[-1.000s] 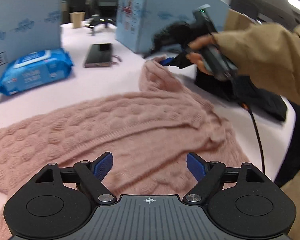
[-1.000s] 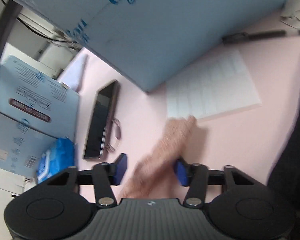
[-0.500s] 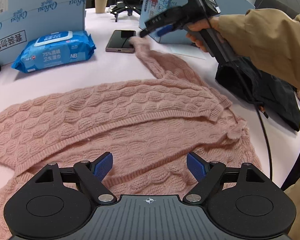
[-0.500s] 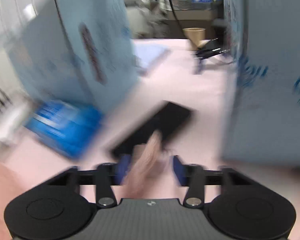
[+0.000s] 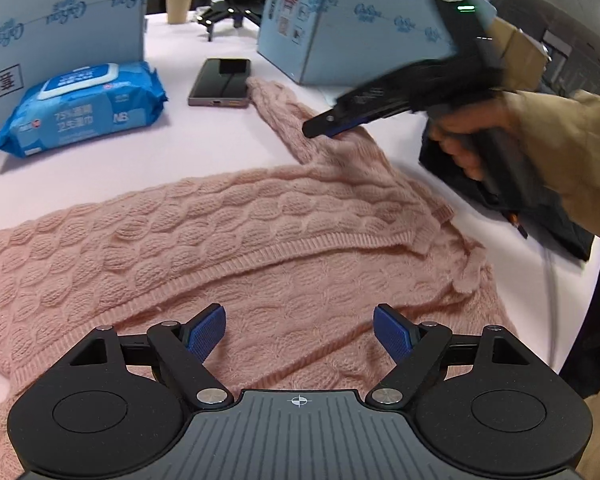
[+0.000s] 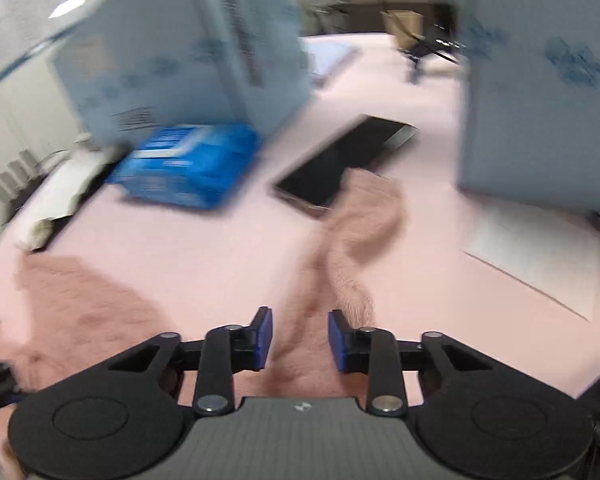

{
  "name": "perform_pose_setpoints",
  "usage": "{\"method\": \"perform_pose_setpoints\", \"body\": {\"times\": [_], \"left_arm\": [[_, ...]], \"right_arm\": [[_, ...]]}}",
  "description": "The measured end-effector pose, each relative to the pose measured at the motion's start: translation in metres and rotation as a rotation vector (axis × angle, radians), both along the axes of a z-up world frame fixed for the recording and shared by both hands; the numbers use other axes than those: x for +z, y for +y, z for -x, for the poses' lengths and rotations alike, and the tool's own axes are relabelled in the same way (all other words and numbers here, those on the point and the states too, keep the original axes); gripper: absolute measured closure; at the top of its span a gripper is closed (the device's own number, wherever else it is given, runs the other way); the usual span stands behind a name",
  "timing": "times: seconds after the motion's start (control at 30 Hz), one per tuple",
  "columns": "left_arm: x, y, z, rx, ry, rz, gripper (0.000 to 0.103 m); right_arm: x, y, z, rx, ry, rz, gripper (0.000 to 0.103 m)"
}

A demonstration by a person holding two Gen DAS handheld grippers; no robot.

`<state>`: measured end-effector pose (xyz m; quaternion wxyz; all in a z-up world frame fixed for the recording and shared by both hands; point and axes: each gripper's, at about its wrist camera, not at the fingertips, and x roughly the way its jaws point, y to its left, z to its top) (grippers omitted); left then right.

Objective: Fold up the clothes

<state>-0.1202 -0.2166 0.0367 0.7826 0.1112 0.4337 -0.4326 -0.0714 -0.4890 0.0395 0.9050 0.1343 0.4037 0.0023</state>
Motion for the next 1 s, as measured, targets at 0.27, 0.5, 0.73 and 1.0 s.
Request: {"method": "perform_pose_setpoints", "body": {"times": [0.27, 0.5, 0.73, 1.0], "left_arm": [[-0.009, 0.013, 0.003, 0.064, 0.024, 0.002, 0.020], [-0.009, 0.011, 0.008, 0.082, 0.002, -0.010, 0.019], [-0.011, 0.014, 0.013, 0.101, -0.005, -0.013, 0.017], [-0.012, 0.013, 0.014, 0.099, -0.006, -0.011, 0.014]], "right_arm": [[0.024, -0.011, -0.011, -0.016, -0.018, 0.033, 0.056], [0.036, -0.028, -0.073, -0.157, -0.035, -0.014, 0.060], [0.002, -0.042, -0.111, -0.139, 0.021, -0.083, 0.097], [0.039, -0.025, -0.096, 0.081, -0.252, -0.140, 0.099]]}}
